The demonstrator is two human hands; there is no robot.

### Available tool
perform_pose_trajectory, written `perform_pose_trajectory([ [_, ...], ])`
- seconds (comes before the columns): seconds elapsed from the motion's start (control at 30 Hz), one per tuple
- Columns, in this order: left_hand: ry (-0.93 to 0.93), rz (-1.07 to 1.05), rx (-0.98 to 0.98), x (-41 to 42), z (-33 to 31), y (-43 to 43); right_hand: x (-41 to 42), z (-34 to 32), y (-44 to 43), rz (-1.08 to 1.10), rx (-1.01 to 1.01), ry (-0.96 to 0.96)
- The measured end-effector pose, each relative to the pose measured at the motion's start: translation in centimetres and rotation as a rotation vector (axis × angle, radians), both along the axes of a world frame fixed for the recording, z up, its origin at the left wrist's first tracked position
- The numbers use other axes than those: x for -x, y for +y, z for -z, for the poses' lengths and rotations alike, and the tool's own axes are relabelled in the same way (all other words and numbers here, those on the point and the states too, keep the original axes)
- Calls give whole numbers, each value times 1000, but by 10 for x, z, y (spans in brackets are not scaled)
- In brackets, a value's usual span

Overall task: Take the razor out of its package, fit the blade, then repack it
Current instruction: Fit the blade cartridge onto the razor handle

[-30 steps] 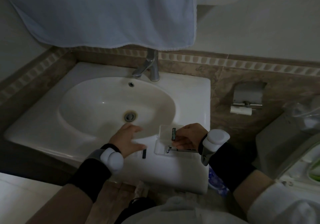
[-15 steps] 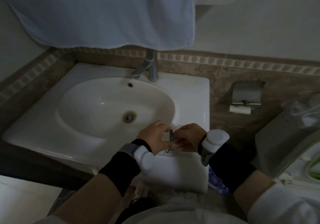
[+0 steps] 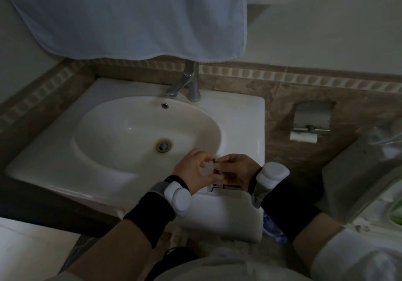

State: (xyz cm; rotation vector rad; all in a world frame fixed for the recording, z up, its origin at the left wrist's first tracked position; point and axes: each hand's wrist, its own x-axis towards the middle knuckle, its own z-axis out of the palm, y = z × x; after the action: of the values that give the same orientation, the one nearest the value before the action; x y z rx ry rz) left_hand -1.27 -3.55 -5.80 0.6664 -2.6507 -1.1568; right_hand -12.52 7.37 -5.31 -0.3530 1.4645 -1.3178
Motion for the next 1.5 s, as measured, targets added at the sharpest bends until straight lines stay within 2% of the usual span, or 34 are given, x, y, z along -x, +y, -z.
perform_pose_trajectory([
  [0.17,-29,-43,-41,-6,9,-7,4,-2,1,-21,-83,303],
  [0.3,-112,-45,-88,-11,16,-13,12,3,3,-363,-396,844],
  [0.43,-186,-10,-104,-12,19,-13,10,12,1,-569,-451,1006],
  [0.6,-161,-27,-103,-15,20,-15,6,22,-2,-749,-544,1173],
  [0.77,-161,-42,-128,-17,19,-15,3,23,0,-826,-558,1249],
  [0.9,-135,-73,-186,-21,16,-17,1,12,4,-630,-433,1229],
  [1.07,-43,-140,-339,-22,8,-17,1,2,7,-341,-290,1083],
  [1.2,-4,-127,-400,-18,0,-15,1,0,8,-289,-223,1039],
  [1.5,-1,-112,-402,-22,-11,-14,-3,-5,9,-261,-105,977],
])
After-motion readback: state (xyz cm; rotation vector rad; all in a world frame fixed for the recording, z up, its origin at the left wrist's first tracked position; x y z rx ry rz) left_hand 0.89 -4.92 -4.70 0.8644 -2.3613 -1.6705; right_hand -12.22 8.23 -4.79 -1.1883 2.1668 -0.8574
